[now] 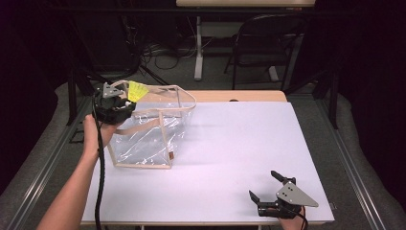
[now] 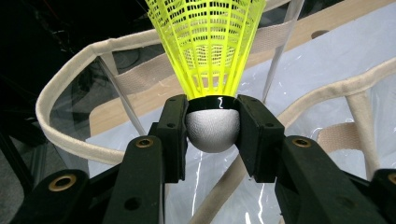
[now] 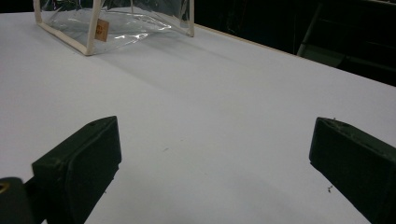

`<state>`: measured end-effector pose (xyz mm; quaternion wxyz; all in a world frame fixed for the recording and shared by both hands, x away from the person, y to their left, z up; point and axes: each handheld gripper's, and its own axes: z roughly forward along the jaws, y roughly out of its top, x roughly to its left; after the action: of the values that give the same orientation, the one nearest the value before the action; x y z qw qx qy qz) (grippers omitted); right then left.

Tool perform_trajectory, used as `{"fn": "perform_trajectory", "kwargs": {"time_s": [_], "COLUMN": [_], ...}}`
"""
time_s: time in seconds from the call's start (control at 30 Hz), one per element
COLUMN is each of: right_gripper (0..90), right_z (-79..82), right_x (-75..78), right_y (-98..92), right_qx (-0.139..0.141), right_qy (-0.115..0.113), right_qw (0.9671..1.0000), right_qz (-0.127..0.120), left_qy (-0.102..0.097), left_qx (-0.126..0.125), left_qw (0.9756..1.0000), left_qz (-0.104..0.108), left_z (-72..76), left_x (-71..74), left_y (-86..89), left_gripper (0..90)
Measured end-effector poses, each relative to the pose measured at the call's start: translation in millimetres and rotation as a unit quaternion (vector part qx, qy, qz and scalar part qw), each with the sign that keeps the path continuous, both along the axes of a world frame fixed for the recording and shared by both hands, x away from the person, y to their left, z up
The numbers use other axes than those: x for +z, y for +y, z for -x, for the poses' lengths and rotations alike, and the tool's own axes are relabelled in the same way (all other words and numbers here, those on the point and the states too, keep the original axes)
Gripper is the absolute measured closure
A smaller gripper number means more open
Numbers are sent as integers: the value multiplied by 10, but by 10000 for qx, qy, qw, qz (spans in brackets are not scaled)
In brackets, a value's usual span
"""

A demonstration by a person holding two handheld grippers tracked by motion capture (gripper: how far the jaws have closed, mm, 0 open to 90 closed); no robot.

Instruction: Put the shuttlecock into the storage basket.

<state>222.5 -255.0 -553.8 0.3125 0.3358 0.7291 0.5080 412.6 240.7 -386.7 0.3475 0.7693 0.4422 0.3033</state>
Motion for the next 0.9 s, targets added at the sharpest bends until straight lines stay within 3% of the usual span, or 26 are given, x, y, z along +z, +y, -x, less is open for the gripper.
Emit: {"fn": "perform_trajectory", "kwargs": {"time_s": [0.9], "right_gripper": [18], "right_z": [5], "right_x": [1], "right_y": [3], "right_qx": [21], "right_qy": [17], "right_qw": [10000], "right_qz": [-6], "left_qy": [358], "left_qx": [-34], "left_qw": [9990], "left_qz": [-270], "left_z": [-43], "left_x": [5], "left_y": [-19], "left_gripper": [638]}}
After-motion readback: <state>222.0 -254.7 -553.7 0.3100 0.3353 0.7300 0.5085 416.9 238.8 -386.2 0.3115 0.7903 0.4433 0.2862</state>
